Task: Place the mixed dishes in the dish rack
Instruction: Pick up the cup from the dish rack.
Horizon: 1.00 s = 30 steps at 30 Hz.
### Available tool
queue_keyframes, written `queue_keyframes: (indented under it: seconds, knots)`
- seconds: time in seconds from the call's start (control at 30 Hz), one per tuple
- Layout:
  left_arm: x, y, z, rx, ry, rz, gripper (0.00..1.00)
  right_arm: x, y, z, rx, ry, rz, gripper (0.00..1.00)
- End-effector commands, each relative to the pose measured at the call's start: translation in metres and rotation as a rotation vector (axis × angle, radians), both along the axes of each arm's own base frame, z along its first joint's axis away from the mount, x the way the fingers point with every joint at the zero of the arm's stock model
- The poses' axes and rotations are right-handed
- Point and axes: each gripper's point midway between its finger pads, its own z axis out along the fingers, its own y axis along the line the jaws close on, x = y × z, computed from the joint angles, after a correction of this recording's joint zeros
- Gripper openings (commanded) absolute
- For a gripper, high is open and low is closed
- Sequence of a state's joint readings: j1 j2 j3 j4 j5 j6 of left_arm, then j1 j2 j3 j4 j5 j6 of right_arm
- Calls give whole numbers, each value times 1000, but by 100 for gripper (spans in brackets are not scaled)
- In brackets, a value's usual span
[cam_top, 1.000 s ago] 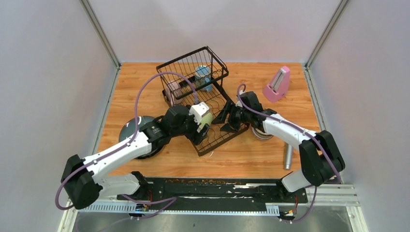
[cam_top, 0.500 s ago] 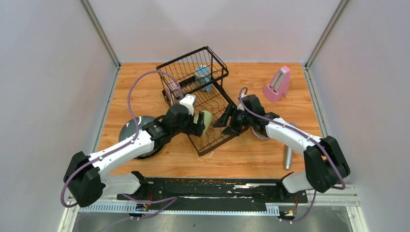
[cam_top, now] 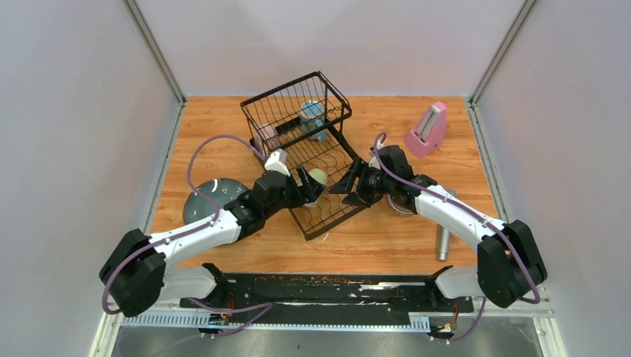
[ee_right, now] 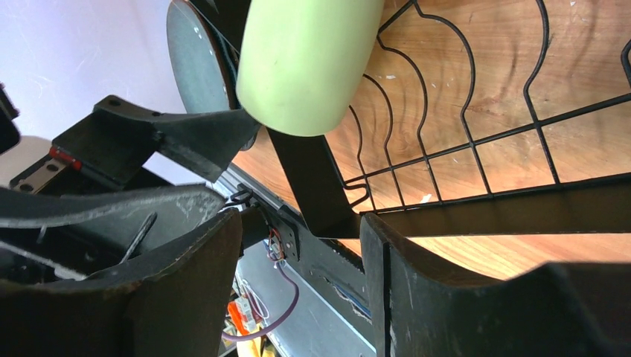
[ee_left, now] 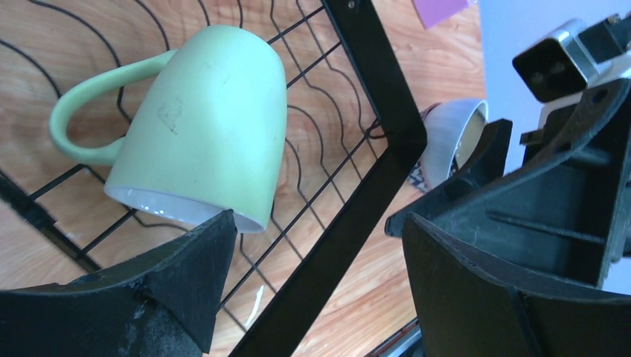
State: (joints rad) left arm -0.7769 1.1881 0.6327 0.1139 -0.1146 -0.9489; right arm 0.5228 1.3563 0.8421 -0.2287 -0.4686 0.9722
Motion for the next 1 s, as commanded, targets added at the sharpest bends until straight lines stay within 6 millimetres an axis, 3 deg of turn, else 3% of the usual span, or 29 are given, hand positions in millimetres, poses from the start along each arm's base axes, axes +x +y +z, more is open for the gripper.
queue_keyframes:
  seconds: [0.0, 0.3, 0.5, 0.73, 0.97]
  knots:
    - [25, -11, 17, -137, -56, 94, 87, 1, 0, 15, 22, -45, -16, 60]
    - [30, -5, -7, -162, -16, 183, 84, 2, -1, 17, 21, -58, -18, 60]
    - [35, 3, -9, -169, -25, 280, 85, 1, -1, 15, 21, -50, -12, 60]
    - [43, -11, -8, -252, 0, 362, 88, -1, -2, 16, 20, -58, -10, 60]
    - [50, -17, -27, -333, 98, 454, 87, -3, -5, 16, 17, -65, -16, 60]
